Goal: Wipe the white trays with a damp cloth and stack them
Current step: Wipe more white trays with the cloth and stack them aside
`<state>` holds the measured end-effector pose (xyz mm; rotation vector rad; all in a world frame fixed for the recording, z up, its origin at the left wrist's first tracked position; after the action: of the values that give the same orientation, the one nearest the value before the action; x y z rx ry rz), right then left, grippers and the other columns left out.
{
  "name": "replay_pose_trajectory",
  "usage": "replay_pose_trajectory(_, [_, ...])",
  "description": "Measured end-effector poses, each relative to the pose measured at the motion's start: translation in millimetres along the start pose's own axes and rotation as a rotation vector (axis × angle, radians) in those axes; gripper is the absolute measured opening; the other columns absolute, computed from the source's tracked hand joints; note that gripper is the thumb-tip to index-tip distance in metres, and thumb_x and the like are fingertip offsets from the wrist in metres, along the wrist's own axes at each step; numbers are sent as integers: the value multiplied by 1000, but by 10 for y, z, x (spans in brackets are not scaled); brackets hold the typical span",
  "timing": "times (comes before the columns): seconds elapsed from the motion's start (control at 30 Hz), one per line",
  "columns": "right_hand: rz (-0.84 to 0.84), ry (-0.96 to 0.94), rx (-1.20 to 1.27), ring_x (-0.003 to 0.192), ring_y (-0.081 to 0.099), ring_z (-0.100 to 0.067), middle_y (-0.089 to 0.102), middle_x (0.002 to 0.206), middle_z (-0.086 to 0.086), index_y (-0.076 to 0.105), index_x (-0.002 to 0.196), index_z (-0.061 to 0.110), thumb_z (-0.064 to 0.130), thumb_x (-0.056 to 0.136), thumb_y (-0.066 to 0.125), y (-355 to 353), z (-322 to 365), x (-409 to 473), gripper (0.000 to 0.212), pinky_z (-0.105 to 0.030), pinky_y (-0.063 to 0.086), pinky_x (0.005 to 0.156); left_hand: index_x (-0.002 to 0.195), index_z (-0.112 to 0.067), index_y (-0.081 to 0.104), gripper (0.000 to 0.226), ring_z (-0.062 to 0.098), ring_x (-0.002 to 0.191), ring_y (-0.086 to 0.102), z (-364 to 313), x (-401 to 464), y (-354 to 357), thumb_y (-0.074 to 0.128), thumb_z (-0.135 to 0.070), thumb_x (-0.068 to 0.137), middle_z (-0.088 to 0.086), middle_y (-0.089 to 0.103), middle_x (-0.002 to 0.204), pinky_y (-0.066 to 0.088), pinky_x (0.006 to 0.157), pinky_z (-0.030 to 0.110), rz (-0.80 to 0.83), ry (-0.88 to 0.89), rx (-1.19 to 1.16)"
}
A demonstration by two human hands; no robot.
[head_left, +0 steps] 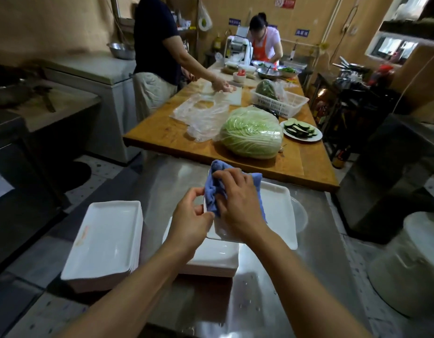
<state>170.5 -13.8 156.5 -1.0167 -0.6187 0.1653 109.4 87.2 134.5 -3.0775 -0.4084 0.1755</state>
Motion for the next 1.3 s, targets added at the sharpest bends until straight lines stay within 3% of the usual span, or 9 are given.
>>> replay_pose_trajectory(0.23, [-102, 72, -206, 96, 45, -28, 51, 111, -5, 59, 106, 21, 32, 84, 44, -151, -185, -130, 29, -38, 29, 77, 105, -29, 53, 45, 19, 62, 69, 22, -26, -176, 52, 10, 85, 5, 74, 76, 51, 52, 30, 29, -49, -135])
replay_pose_trajectory(0.33, [-109, 186, -299, 100, 41, -28, 48, 115, -5, 56, 110, 23, 29, 89, 49, -248, -471, -200, 23, -37, 22, 80, 104, -31, 52, 41, 25, 80, 70, 15, -36, -234, 55, 6, 86, 7, 72, 91, 55, 56, 33, 16, -44, -159])
replay_pose_trajectory(0.47, [-117, 293, -386, 108, 32, -22, 48, 120, 0, 54, 110, 25, 29, 92, 47, -395, -735, -231, 20, -36, 16, 88, 102, -29, 55, 42, 27, 75, 70, 7, -5, -298, 51, 10, 86, 8, 73, 85, 57, 59, 37, -3, -39, -231])
replay_pose_trajectory(0.6, [-19, 250, -447, 110, 30, -21, 46, 118, 2, 53, 110, 25, 31, 91, 48, -442, -751, -307, 20, -36, 15, 92, 107, -24, 56, 43, 29, 77, 67, 36, 28, -295, 50, 13, 85, 6, 73, 79, 56, 63, 41, -13, -74, -307])
replay_pose_trajectory(0.7, [53, 183, -441, 104, 33, -18, 47, 105, 5, 51, 100, 27, 32, 90, 47, -444, -661, -451, 11, -36, 17, 91, 116, -21, 54, 44, 32, 90, 64, 73, 69, -283, 50, 11, 86, 9, 68, 95, 57, 68, 45, -33, -114, -362])
replay_pose_trajectory(0.8, [133, 140, -302, 93, 36, -15, 44, 93, 7, 44, 91, 28, 29, 94, 38, -400, -584, -553, 6, -37, 27, 93, 117, -21, 54, 45, 32, 92, 63, 76, 121, -300, 50, 11, 85, 8, 66, 98, 56, 68, 45, -49, -126, -399])
replay_pose_trajectory(1.0, [-29, 206, -349, 103, 37, -21, 49, 118, -6, 52, 118, 16, 27, 98, 38, -463, -618, -254, 27, -30, 27, 82, 117, -24, 55, 42, 33, 97, 64, 61, 48, -283, 53, 5, 87, 9, 66, 106, 58, 64, 41, 2, -127, -384])
replay_pose_trajectory(1.13, [-15, 76, -165, 104, 41, -27, 50, 120, -10, 55, 121, 12, 18, 92, 49, -356, -340, -108, 29, -39, 33, 88, 123, -22, 51, 39, 32, 101, 62, 10, -3, -302, 53, -1, 90, 10, 62, 113, 56, 77, 50, 7, -124, -398])
replay_pose_trajectory(1.3, [42, -53, -29, 115, 35, -23, 45, 129, -1, 52, 131, 21, 21, 94, 50, -142, 148, 34, 37, -35, 28, 94, 121, -17, 55, 31, 34, 92, 66, -102, -47, -304, 50, -3, 93, 14, 67, 103, 57, 72, 49, 27, -74, -391])
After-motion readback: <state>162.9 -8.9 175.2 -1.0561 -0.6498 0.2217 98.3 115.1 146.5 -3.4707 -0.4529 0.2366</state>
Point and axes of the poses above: each hand's wrist, its own x-axis towards the middle knuckle, its own y-axis out of the palm, z = x × y, the point moved 3 cm from there along x, towards the middle knuckle
